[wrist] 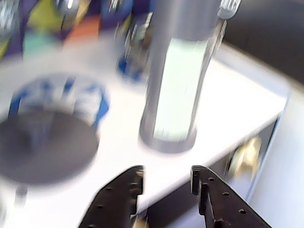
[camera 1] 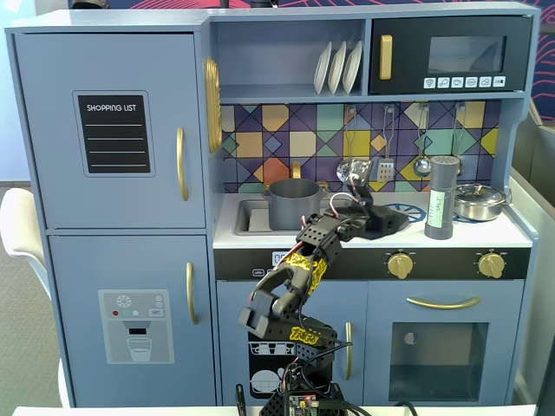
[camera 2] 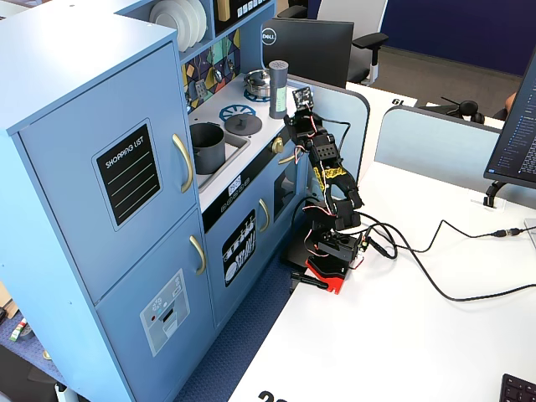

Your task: Put salt in the gray recipient

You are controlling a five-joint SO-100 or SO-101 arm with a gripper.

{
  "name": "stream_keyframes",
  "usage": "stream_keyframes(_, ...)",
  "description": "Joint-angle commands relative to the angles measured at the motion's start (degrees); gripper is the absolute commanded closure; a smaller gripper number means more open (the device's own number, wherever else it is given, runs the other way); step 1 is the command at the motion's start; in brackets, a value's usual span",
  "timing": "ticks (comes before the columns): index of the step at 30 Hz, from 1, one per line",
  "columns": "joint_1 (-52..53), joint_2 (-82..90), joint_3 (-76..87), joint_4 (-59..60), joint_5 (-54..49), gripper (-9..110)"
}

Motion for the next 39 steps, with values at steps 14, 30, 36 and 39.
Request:
stream_keyframes(14, 5.0, -19.1, -4.9, -31.5, 2.4, 60)
stream_keyframes(30, 3.0, -40.3, -25.4, -30.0, 5.4, 55)
stream_keyframes(36, 2.2, -47.7, -31.5, -30.9, 4.8, 56)
stream_keyframes(39, 1.8, -51.9, -35.5, -31.4, 4.0, 57)
